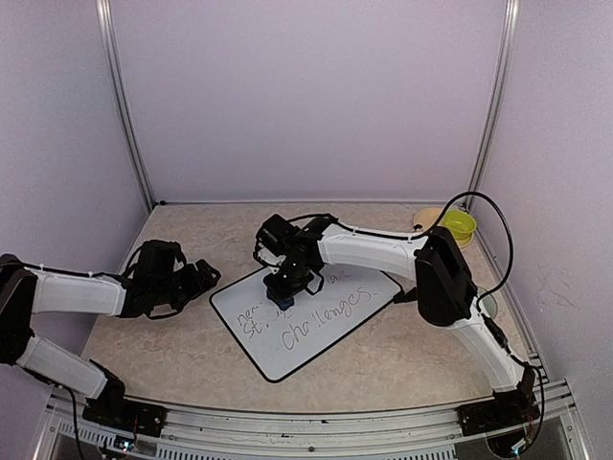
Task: Erase the whiteboard
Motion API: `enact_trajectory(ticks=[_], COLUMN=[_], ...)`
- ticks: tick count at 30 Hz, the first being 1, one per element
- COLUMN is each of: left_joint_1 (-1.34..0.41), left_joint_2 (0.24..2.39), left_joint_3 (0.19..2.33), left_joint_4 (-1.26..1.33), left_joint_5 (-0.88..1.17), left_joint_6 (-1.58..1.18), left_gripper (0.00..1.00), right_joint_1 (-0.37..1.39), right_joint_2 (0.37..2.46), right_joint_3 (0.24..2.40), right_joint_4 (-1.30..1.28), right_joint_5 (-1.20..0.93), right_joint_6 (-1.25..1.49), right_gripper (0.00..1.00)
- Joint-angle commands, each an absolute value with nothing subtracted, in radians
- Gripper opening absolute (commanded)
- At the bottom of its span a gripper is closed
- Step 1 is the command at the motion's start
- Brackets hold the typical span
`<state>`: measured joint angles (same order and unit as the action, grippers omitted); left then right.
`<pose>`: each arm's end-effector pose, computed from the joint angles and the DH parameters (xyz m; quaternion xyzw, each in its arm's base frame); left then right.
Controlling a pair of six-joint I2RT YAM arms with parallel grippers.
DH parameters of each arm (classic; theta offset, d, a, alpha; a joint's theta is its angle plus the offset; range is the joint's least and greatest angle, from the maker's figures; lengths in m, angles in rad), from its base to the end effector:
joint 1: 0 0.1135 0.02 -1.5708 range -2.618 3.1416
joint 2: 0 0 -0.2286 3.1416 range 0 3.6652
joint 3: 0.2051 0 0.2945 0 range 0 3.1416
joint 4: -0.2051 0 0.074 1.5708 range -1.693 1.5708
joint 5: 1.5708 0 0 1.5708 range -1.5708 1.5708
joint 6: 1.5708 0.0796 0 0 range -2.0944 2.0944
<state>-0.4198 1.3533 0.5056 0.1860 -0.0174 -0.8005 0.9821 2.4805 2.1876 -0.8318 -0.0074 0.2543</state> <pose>0.2997 -0.1323 0.0659 -0.1737 0.8815 -0.2452 0.3643 0.3105 0.4661 0.0895 -0.3479 0.9111 0.1311 0.1782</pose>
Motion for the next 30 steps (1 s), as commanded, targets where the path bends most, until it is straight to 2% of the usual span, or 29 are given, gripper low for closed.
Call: enact_trajectory(ticks=[1, 13, 24, 30], left_joint_1=[-0.414, -0.414, -0.414, -0.414], left_joint_2=[1.313, 1.258, 1.232, 1.233], left_joint_3=[0.484, 0.478, 0.466, 0.454], left_joint_4=[0.185, 0.151, 0.142, 0.162], left_joint_5=[-0.043, -0.06, -0.056, -0.047], left_joint_6=[-0.81, -0.804, -0.807, -0.807], left_gripper=[0.91, 0.91, 0.91, 0.91], right_joint_1=[1.015, 1.188, 1.129, 1.124], right_joint_2=[2.574, 2.562, 2.618, 2.627], right_joint_3=[2.299, 2.302, 2.345, 2.356], right_joint_4=[-0.907, -0.959, -0.981, -0.944], right_joint_5=[0.061, 0.092, 0.361, 0.356], right_joint_6=[0.223, 0.115, 0.177, 0.171], right_gripper=[0.29, 0.29, 0.32, 0.32])
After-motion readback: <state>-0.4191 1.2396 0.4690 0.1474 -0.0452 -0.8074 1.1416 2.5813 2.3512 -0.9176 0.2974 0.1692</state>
